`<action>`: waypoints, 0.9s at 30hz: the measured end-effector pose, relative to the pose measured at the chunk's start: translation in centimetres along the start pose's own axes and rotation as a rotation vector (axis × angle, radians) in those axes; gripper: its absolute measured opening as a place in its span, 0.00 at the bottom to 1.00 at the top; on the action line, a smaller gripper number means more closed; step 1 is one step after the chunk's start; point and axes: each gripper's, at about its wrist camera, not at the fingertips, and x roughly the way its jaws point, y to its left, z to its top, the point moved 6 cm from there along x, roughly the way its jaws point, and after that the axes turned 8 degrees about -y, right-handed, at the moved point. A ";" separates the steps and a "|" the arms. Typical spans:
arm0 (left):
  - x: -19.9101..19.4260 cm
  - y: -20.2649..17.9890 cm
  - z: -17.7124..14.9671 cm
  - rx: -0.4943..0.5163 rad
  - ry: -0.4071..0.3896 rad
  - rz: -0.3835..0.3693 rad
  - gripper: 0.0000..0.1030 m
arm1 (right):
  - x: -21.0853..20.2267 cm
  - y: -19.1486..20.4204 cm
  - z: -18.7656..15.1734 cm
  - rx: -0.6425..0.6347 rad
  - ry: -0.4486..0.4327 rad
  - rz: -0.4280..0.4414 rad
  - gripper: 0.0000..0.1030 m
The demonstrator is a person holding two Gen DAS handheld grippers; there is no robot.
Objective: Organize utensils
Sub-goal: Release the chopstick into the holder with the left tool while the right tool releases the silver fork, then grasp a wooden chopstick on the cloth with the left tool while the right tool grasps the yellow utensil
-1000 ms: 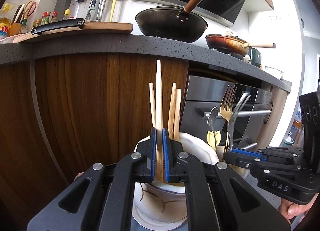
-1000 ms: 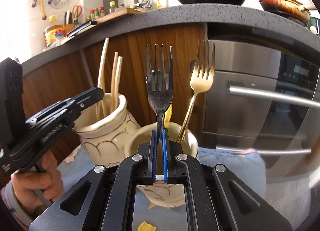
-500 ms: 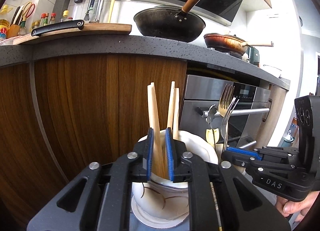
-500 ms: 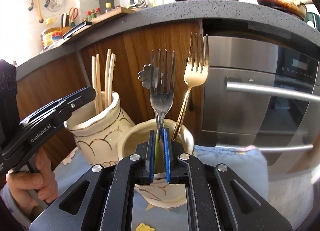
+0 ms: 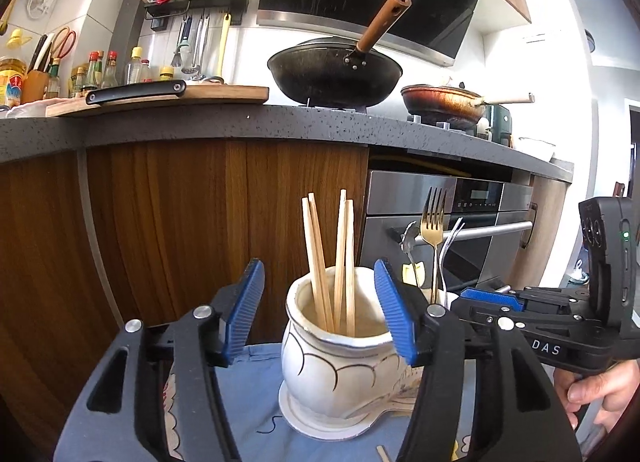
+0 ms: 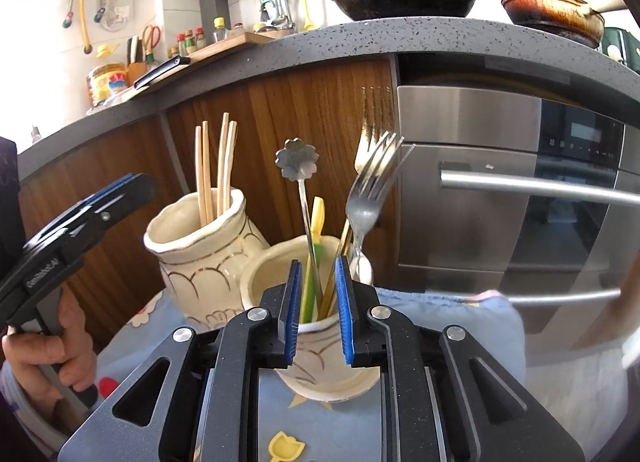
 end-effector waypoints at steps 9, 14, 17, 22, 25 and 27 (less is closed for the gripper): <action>-2.4 0.8 -1.6 -0.012 0.037 0.014 0.59 | -2.1 -0.4 -1.0 0.017 -0.005 0.004 0.25; -2.9 1.5 -2.6 -0.022 0.074 0.029 0.59 | -3.7 -0.6 -1.6 0.019 -0.004 -0.010 0.27; -3.2 2.1 -3.8 -0.053 0.116 0.028 0.59 | -3.9 -1.2 -2.8 0.045 0.033 -0.012 0.27; -3.1 1.5 -6.9 -0.052 0.226 0.020 0.59 | -3.6 -1.3 -5.7 0.077 0.117 -0.003 0.32; -2.8 0.4 -8.7 -0.039 0.302 -0.010 0.59 | -3.6 -0.7 -7.2 0.083 0.153 0.007 0.35; -2.7 -0.4 -9.8 -0.026 0.346 -0.028 0.59 | -3.6 -0.3 -8.2 0.082 0.181 0.012 0.36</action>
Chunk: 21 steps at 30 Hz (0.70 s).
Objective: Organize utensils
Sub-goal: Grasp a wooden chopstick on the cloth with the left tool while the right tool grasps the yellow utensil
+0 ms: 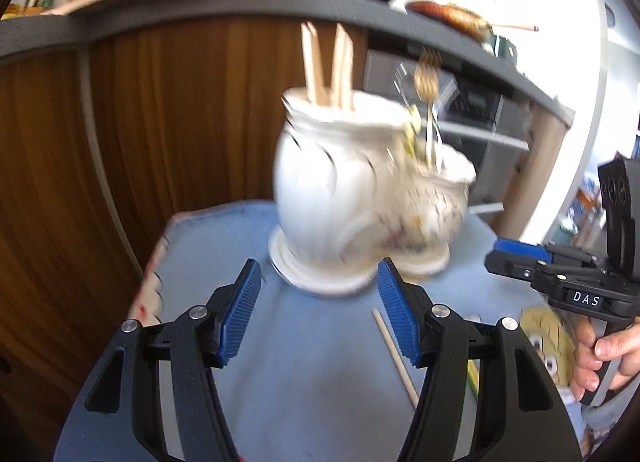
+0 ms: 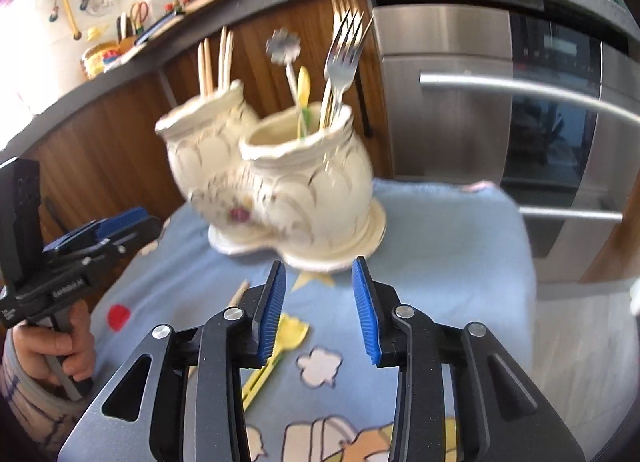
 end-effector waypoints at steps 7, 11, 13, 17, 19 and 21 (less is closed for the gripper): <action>1.4 -3.7 -4.2 0.110 0.142 -0.052 0.59 | -0.1 1.0 -2.6 -0.014 0.062 0.007 0.45; 1.8 -5.0 -6.2 0.165 0.204 -0.064 0.50 | -0.5 1.2 -3.7 -0.016 0.086 0.003 0.47; 1.9 -5.4 -6.6 0.184 0.223 -0.072 0.38 | -0.6 1.2 -4.3 -0.014 0.097 0.000 0.47; 2.1 -5.8 -7.4 0.199 0.260 -0.108 0.10 | -0.6 1.4 -4.9 -0.014 0.116 0.000 0.47; 1.9 -5.9 -7.6 0.219 0.259 -0.107 0.09 | -0.5 1.8 -5.0 -0.021 0.129 0.008 0.49; 1.8 -6.0 -7.8 0.229 0.259 -0.105 0.08 | -0.3 2.6 -5.3 -0.041 0.146 0.022 0.50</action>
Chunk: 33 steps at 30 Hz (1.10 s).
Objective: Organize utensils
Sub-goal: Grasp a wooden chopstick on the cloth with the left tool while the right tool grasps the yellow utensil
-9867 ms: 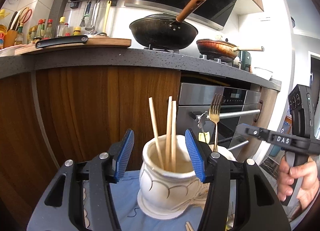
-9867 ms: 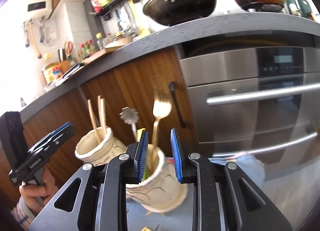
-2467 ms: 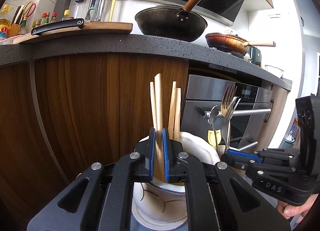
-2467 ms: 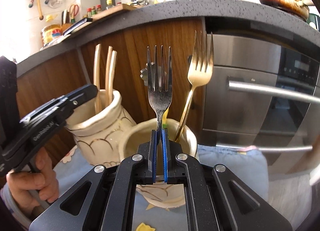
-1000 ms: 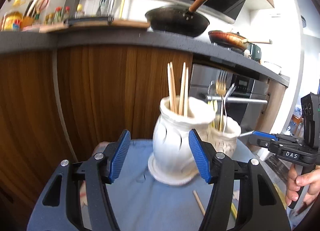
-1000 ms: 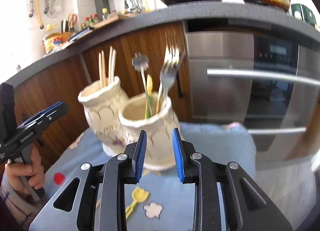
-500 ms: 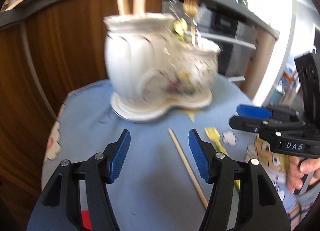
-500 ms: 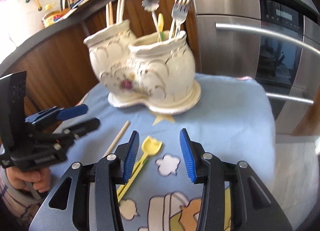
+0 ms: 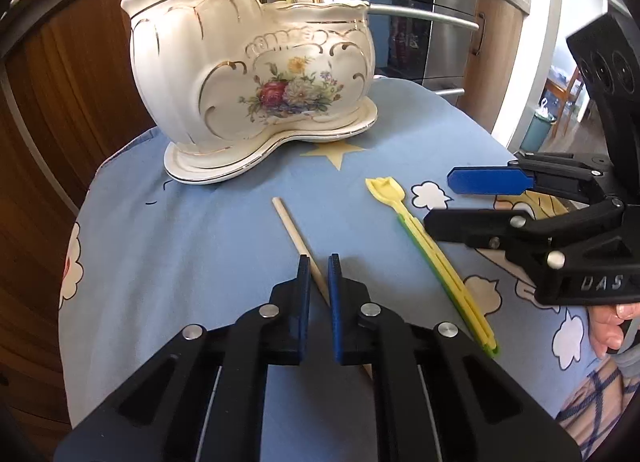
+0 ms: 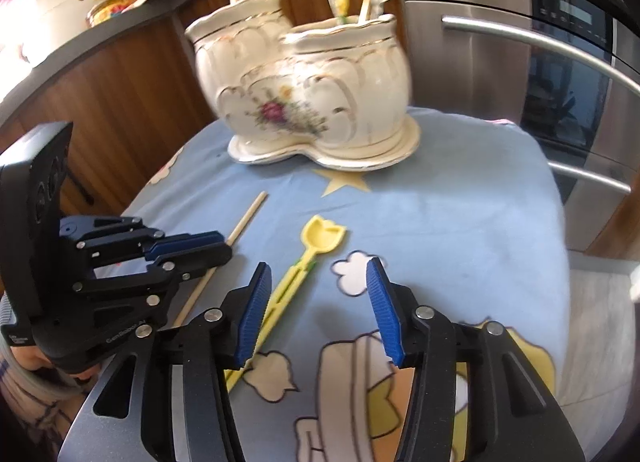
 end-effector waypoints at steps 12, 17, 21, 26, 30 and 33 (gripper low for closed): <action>-1.0 1.9 -0.7 0.055 0.073 -0.010 0.05 | 2.2 2.2 -0.3 -0.160 0.147 -0.001 0.20; -1.2 2.7 -0.7 0.130 0.179 -0.034 0.05 | 2.4 1.5 0.0 -0.243 0.308 0.063 0.15; -1.1 2.8 -0.7 0.227 0.278 -0.039 0.05 | 2.4 1.3 0.2 -0.311 0.463 0.100 0.16; -1.3 2.9 -0.4 0.277 0.393 -0.069 0.06 | 3.2 1.5 0.6 -0.377 0.611 0.103 0.17; -1.1 2.5 -0.5 0.331 0.485 -0.096 0.06 | 4.4 2.5 0.9 -0.433 0.702 0.088 0.17; -1.0 2.2 -0.5 0.364 0.533 -0.107 0.06 | 4.4 2.6 0.6 -0.478 0.747 0.075 0.17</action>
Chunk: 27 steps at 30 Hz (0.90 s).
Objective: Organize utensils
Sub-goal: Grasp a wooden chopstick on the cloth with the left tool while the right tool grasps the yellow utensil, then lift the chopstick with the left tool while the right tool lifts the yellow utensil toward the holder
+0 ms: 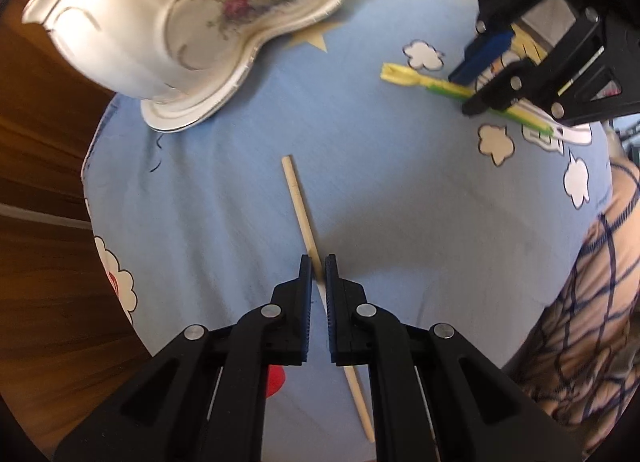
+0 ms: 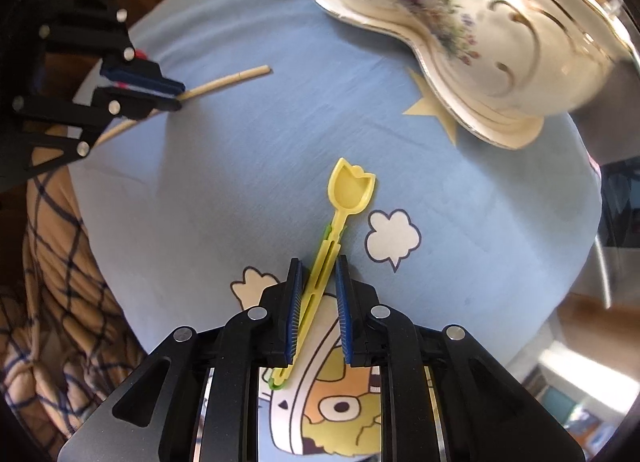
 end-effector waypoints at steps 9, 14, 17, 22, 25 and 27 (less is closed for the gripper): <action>0.5 0.0 0.5 0.028 0.056 -0.035 0.08 | 0.1 1.7 1.0 -0.068 0.023 -0.030 0.16; 0.4 1.2 0.0 -0.010 -0.001 -0.027 0.05 | 0.0 2.6 0.1 -0.091 -0.011 -0.039 0.10; -0.5 1.9 0.0 -0.038 -0.059 -0.013 0.05 | 0.0 3.0 -0.1 -0.111 -0.022 -0.058 0.10; -3.4 2.7 0.4 -0.093 -0.216 -0.006 0.05 | -0.4 3.3 -0.8 -0.089 -0.102 -0.078 0.10; -5.6 3.4 0.5 -0.125 -0.320 0.003 0.05 | -2.1 3.1 -1.0 -0.050 -0.205 -0.065 0.10; -7.1 4.0 0.8 -0.161 -0.394 0.010 0.05 | -3.2 2.9 -1.2 -0.018 -0.275 -0.059 0.10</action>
